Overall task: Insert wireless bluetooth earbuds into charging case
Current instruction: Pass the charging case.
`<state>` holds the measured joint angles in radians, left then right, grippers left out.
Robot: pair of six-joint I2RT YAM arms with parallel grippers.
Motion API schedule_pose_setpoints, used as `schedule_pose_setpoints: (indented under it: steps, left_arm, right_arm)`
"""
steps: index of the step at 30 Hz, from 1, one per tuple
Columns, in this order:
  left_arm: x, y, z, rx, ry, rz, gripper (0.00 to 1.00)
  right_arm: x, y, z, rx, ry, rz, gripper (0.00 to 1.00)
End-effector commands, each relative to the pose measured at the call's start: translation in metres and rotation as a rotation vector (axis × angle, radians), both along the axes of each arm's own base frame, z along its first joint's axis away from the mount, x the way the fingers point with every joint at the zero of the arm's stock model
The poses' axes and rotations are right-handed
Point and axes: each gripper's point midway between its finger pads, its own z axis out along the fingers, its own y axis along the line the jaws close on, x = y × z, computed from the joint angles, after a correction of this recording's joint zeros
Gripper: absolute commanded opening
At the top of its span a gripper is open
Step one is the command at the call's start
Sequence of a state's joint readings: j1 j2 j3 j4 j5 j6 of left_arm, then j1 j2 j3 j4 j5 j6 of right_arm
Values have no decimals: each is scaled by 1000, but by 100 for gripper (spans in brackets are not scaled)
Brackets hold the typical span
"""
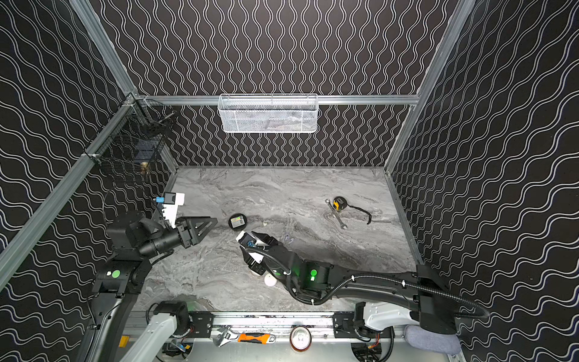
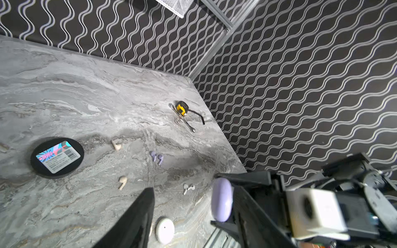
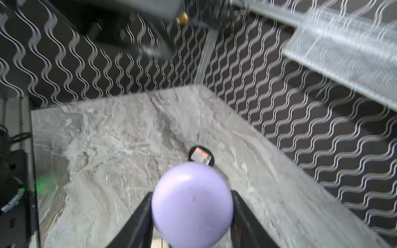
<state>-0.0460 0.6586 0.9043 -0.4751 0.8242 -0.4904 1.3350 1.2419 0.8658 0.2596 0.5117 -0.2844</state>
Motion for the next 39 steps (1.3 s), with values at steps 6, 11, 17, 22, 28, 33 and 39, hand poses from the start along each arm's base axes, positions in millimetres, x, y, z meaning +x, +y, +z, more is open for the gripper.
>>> schedule_pose_setpoints:
  steps: [6, 11, 17, 22, 28, 33, 39]
  left_arm:
    - [-33, -10, 8, 20, -91, -113, 61]
    - [-38, -11, 8, -5, -158, -125, 62]
    - [-45, -11, 13, -10, -198, -122, 61]
    - [-46, -14, 16, -43, -205, -149, 60]
    - [-46, -14, 12, -31, -200, -150, 60]
    - [-42, -14, 5, -28, -182, -145, 58]
    - [-37, -14, -4, -32, -163, -140, 55]
  right_arm:
    - [-11, 5, 52, 74, -223, -24, 33]
    - [-16, 8, 56, 75, -256, -21, 33]
    - [-18, 9, 55, 72, -251, -16, 35]
    - [-13, 13, 50, 63, -263, -53, 36]
    - [-10, 21, 45, 47, -253, -65, 36]
    - [-8, 25, 46, 46, -249, -74, 36]
    - [-2, 28, 46, 49, -228, -81, 36]
